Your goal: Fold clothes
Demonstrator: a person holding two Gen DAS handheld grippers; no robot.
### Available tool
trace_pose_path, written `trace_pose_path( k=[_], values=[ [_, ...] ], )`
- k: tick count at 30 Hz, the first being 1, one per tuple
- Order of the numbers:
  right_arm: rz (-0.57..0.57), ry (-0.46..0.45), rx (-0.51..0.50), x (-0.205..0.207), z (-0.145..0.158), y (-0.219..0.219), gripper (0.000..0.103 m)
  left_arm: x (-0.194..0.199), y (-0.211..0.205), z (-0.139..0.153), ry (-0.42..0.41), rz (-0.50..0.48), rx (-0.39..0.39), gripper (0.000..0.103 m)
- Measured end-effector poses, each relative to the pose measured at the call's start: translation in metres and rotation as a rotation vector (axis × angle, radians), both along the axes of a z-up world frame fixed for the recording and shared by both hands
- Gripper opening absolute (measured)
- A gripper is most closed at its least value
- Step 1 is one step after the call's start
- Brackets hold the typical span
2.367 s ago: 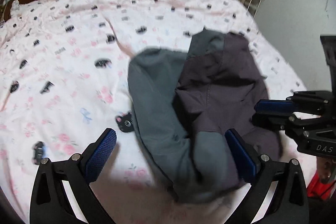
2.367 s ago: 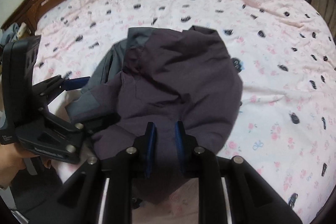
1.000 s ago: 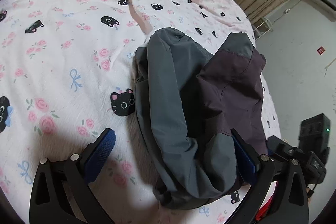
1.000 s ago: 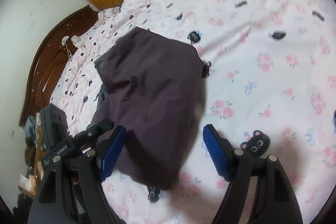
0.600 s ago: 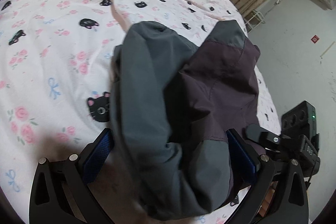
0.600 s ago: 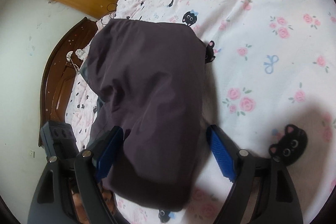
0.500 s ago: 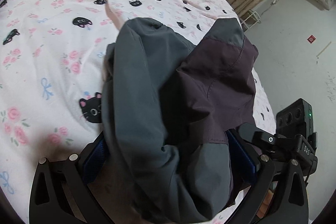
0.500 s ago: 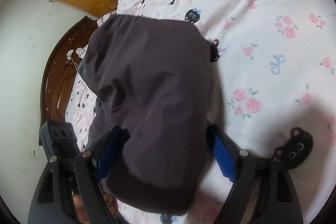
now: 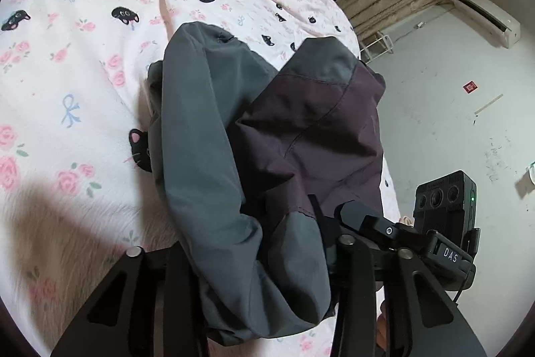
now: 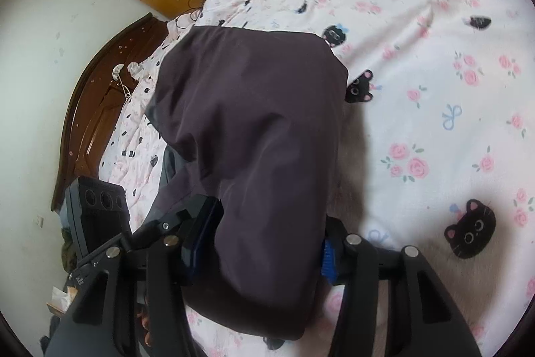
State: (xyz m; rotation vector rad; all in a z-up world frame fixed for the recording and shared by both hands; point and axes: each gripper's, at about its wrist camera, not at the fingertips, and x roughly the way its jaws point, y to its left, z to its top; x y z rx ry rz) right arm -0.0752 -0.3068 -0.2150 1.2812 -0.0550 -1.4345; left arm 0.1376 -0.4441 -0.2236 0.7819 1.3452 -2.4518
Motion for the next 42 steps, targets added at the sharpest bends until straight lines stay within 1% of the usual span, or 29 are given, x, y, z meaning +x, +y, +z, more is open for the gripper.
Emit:
trace_pose_path(
  k=[3,5,9,13,16,21,26,30,37,42],
  values=[
    [0.005,0.027,-0.018,0.005,0.011,0.004,0.052,0.0,0.005,0.014,0.0,0.001,-0.044,0.029],
    [0.009,0.044,-0.037,0.008,0.022,0.007,0.052,-0.002,0.009,0.027,-0.008,-0.001,-0.096,0.029],
    [0.027,0.066,-0.082,0.015,0.045,0.013,0.052,0.007,0.018,0.057,-0.001,0.022,-0.185,0.028],
    [0.064,0.08,-0.124,0.028,0.065,0.004,0.052,0.028,0.009,0.077,0.019,0.074,-0.214,0.028],
    [0.107,0.086,-0.136,0.043,0.074,-0.018,0.051,0.05,-0.006,0.082,0.009,0.124,-0.225,0.028],
    [0.194,0.084,-0.135,0.082,0.079,-0.076,0.051,0.093,-0.039,0.084,-0.023,0.215,-0.228,0.028],
    [0.27,0.075,-0.125,0.123,0.076,-0.136,0.051,0.133,-0.088,0.079,-0.055,0.308,-0.216,0.028],
    [0.316,0.078,-0.109,0.152,0.071,-0.188,0.051,0.157,-0.126,0.071,-0.092,0.371,-0.218,0.028],
    [0.381,0.107,-0.091,0.196,0.06,-0.264,0.051,0.182,-0.178,0.054,-0.131,0.453,-0.204,0.028],
    [0.404,0.102,-0.057,0.21,0.04,-0.305,0.051,0.193,-0.2,0.033,-0.157,0.483,-0.184,0.028]
  ],
)
